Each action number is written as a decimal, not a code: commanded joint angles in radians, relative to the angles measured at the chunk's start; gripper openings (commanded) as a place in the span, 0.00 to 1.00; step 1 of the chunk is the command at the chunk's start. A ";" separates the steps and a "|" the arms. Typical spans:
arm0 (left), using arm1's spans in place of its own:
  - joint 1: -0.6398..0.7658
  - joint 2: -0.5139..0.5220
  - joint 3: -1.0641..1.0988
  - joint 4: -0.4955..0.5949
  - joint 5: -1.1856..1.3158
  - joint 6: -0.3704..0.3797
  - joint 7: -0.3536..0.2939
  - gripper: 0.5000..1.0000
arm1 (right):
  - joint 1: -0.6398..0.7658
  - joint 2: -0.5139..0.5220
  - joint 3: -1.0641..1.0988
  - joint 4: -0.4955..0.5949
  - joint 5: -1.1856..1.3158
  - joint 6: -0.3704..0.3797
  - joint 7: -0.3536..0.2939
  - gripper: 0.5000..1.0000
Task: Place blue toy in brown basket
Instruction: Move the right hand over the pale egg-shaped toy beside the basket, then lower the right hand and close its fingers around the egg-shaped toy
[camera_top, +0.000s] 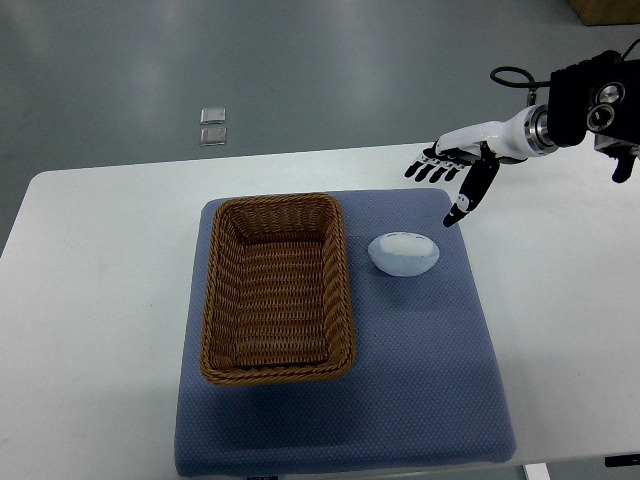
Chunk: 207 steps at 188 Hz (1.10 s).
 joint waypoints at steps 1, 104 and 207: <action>0.000 0.000 0.001 0.000 -0.002 0.000 0.002 1.00 | -0.004 0.032 -0.006 0.020 0.002 -0.025 -0.008 0.82; 0.001 0.000 0.002 0.013 -0.002 0.000 0.003 1.00 | -0.102 0.105 -0.035 0.008 -0.070 -0.119 -0.006 0.81; 0.003 0.000 0.002 0.014 -0.002 0.003 0.003 1.00 | -0.160 0.179 -0.035 -0.069 -0.087 -0.173 -0.006 0.68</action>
